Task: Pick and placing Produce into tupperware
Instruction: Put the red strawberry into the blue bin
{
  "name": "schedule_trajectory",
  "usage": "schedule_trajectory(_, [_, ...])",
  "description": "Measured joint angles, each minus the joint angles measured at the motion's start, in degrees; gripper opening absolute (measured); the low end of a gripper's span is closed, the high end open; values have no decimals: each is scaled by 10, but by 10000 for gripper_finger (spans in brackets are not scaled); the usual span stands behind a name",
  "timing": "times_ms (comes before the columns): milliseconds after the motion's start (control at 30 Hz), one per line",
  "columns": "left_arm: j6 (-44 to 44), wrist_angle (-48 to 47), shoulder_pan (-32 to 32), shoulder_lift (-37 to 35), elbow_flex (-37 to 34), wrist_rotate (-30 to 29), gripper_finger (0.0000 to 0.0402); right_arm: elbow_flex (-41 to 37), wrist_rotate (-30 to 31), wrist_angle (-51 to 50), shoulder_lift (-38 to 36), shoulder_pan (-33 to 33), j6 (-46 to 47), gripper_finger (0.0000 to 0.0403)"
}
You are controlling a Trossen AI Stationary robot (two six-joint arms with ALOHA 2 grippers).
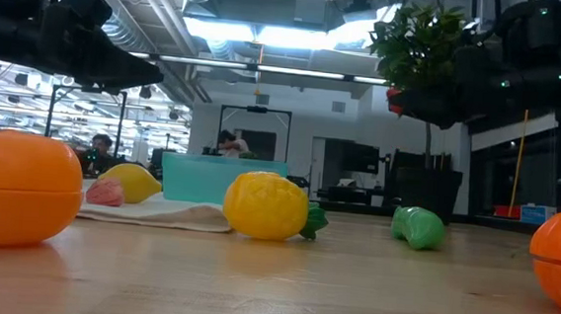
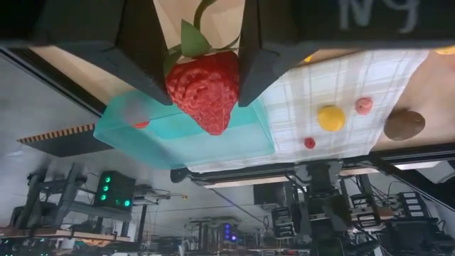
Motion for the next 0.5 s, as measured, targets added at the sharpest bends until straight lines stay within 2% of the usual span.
schedule_trajectory(233, [0, 0, 0, 0, 0, 0, 124, 15, -5, 0, 11, 0, -1, 139])
schedule_trajectory(500, [1, 0, 0, 0, 0, 0, 124, 91, -14, 0, 115, 0, -37, 139])
